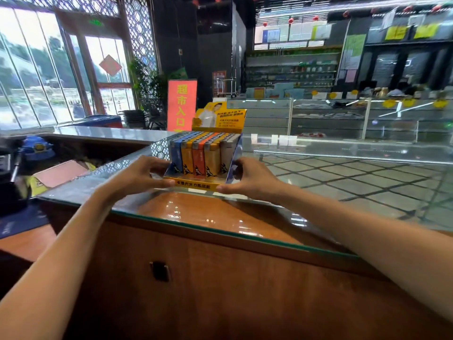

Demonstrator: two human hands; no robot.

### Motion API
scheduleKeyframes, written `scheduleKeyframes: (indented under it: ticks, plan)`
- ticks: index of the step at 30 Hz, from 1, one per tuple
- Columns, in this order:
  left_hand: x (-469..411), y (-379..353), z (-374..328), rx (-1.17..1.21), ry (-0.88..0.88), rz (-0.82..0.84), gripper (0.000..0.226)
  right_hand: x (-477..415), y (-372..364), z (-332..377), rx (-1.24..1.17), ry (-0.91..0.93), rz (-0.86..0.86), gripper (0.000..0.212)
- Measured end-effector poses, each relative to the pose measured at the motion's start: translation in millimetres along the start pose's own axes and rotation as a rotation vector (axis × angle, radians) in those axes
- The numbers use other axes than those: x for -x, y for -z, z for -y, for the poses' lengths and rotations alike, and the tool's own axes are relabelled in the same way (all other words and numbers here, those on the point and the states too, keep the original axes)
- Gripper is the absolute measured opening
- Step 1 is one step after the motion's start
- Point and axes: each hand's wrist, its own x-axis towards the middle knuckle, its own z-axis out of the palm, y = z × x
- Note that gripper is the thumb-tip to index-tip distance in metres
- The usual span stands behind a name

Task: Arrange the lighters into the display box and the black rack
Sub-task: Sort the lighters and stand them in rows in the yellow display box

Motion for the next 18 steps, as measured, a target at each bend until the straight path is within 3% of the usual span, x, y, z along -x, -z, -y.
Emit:
scheduleKeyframes:
  ticks: [3,6,9,14,18]
  plan:
    - [5,11,16,0.020,0.025,-0.043,0.061,-17,-23,13,0.012,0.021,-0.030,0.046]
    - [12,16,22,0.059,0.041,-0.098,0.041,-28,-36,21,0.018,0.022,-0.020,0.046]
    - [17,18,23,0.068,0.038,-0.119,0.036,-31,-38,23,0.021,0.019,-0.011,0.048]
    - [19,15,17,-0.014,0.053,-0.164,0.043,-25,-33,25,0.039,0.025,0.030,0.048]
    - [23,17,-7,-0.077,0.062,-0.449,0.047,-8,-8,19,0.013,0.022,0.028,0.049]
